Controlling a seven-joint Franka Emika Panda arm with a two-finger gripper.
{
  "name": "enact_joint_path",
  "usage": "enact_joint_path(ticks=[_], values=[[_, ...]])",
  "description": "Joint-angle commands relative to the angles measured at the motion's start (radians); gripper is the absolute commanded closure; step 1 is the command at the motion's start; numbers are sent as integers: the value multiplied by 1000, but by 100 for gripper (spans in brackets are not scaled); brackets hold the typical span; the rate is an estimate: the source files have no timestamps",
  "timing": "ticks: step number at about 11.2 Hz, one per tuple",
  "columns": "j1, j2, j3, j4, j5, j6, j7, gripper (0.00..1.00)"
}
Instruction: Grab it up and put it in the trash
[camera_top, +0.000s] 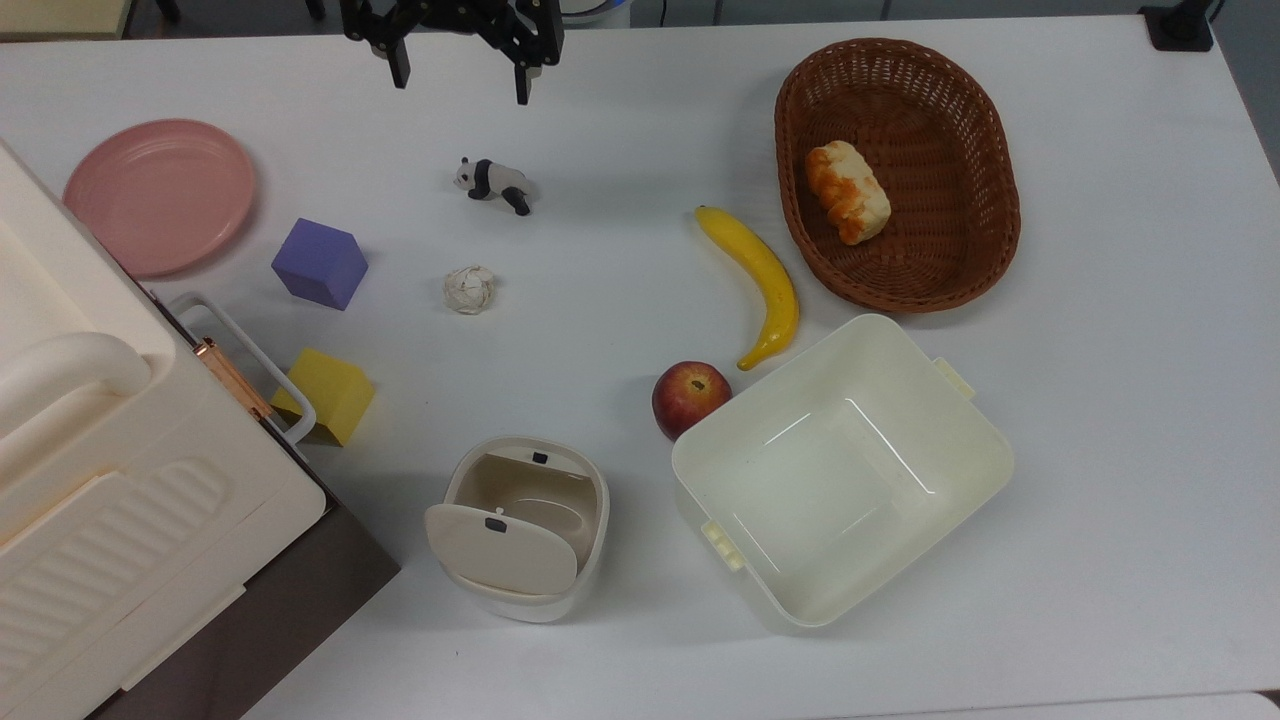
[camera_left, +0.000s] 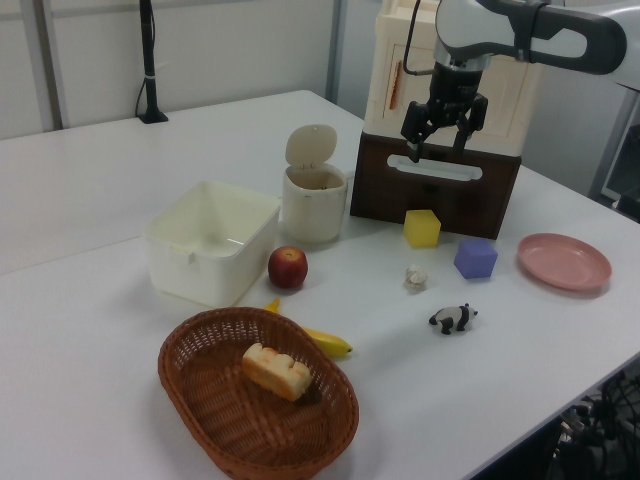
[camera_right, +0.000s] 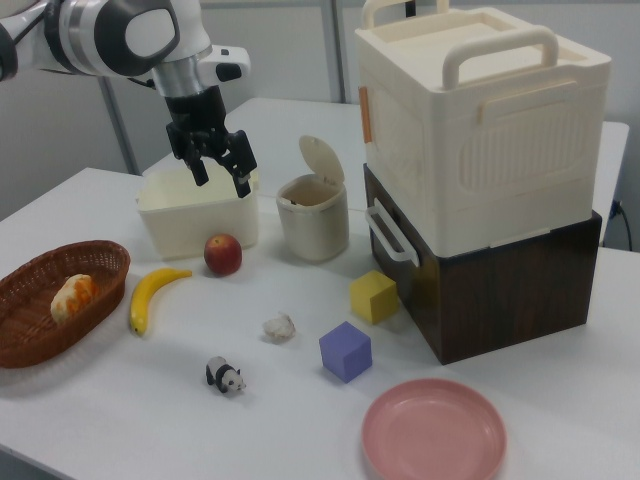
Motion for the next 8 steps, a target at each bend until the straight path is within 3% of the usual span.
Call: enact_joint_path(ticks=[1, 8], values=[[22, -9, -18, 12, 26, -24, -26, 0], [21, -7, -18, 9, 26, -27, 9, 0]])
